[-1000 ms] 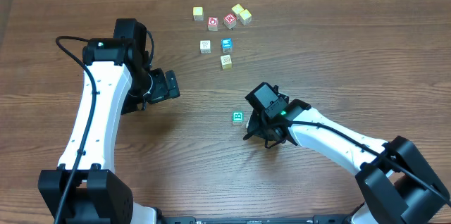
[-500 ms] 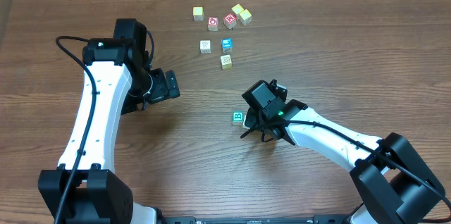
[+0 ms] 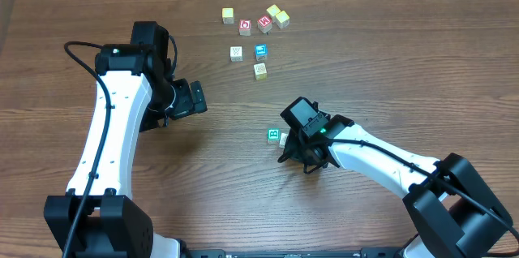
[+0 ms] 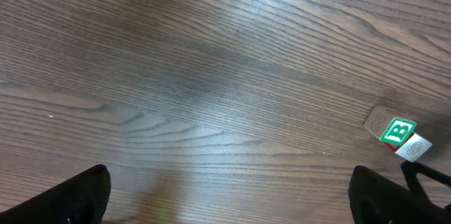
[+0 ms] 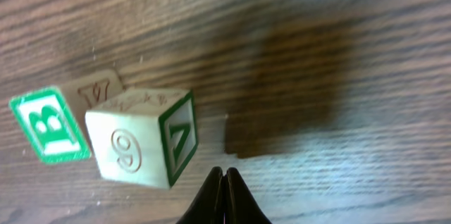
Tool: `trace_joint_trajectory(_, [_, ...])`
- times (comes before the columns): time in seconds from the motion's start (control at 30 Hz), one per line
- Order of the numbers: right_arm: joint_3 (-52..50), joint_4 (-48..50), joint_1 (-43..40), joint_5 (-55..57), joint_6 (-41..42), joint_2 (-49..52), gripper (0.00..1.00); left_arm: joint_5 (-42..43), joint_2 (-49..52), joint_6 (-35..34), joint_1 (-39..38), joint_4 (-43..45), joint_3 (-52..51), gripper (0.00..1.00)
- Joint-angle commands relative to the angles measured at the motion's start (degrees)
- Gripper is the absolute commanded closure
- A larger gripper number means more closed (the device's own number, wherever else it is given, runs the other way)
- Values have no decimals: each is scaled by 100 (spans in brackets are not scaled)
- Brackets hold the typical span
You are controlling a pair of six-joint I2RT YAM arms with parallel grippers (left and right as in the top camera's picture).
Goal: Flip 4 blocks
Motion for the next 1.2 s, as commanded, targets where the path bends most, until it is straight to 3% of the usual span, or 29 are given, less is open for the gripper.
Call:
trace_joint_trajectory(0.0, [-26, 50, 192, -195, 118, -153, 96, -61, -52, -101, -13, 4, 118, 0])
trace_joint_trajectory(0.47, [-26, 358, 492, 833, 151, -66, 96, -61, -52, -101, -13, 4, 118, 0])
trace_joint_trajectory(1.17, [-26, 664, 492, 870, 151, -66, 96, -61, -52, -101, -13, 4, 118, 0])
